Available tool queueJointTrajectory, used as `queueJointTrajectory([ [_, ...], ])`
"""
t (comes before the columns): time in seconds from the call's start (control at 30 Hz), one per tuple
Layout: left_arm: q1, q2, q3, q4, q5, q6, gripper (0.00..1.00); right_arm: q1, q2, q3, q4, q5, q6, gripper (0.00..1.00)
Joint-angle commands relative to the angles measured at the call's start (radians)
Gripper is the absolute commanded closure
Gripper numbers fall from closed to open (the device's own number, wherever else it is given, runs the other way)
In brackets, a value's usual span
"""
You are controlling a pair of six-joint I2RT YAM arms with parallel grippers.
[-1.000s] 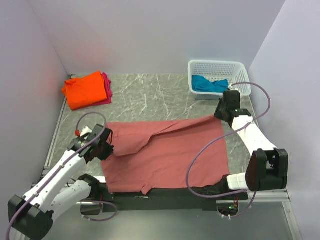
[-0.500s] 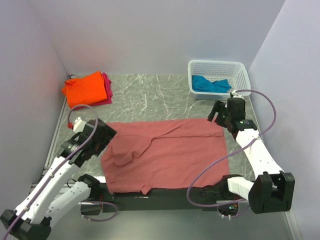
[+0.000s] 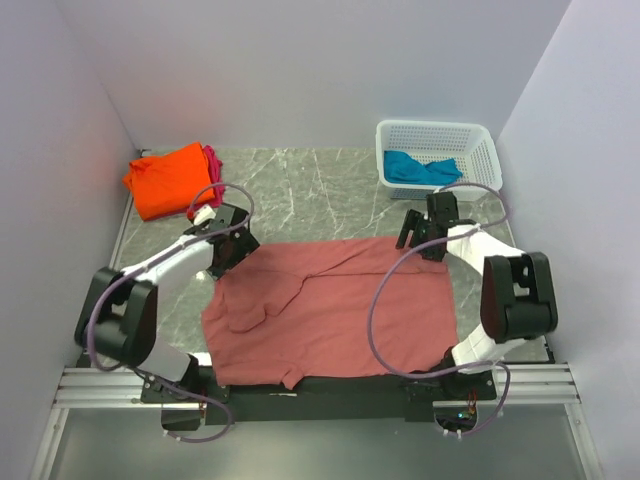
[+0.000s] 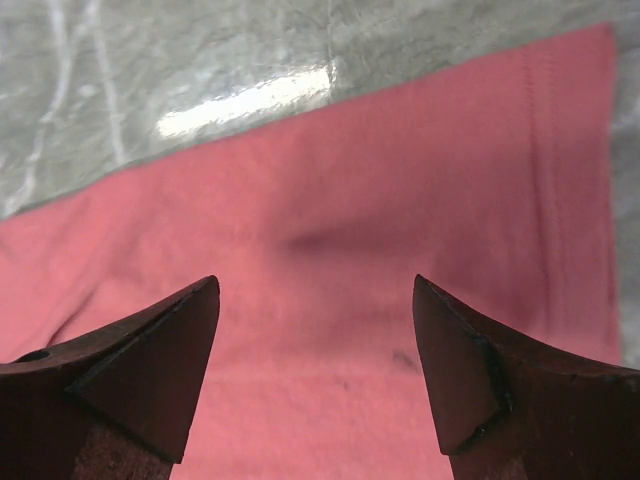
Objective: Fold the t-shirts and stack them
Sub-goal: Fold the tshirt
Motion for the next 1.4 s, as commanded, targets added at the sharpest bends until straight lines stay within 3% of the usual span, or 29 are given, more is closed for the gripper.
queueJointTrajectory([
  [0.0, 0.028, 0.075, 0.032, 0.103, 0.035, 0.065, 0.0, 0.004, 0.071, 0.066, 0.053, -0.014, 0.026, 0.16],
  [0.07, 0.051, 0.127, 0.026, 0.14, 0.047, 0.081, 0.01, 0.001, 0.126, 0.078, 0.057, 0.0, 0.029, 0.17],
  [0.13, 0.067, 0.164, 0.037, 0.167, 0.064, 0.092, 0.01, -0.002, 0.169, 0.116, 0.039, -0.006, 0.026, 0.25],
  [0.27, 0.11, 0.3, 0.117, 0.152, 0.072, 0.121, 0.0, -0.009, 0.207, 0.19, -0.035, 0.09, 0.02, 0.22],
  [0.53, 0.128, 0.504, 0.348, 0.132, 0.098, 0.176, 0.01, -0.031, 0.35, 0.366, -0.09, 0.058, -0.03, 0.26],
  [0.93, 0.133, 0.669, 0.586, 0.062, 0.071, 0.24, 0.0, -0.042, 0.412, 0.5, -0.069, 0.06, -0.018, 0.25],
  [1.2, 0.133, 0.503, 0.609, 0.019, 0.074, 0.259, 0.01, -0.04, 0.258, 0.413, -0.061, 0.041, -0.032, 0.24],
  [1.37, 0.133, 0.25, 0.444, -0.05, 0.049, 0.201, 0.01, -0.026, 0.07, 0.269, -0.016, 0.061, -0.004, 0.23],
])
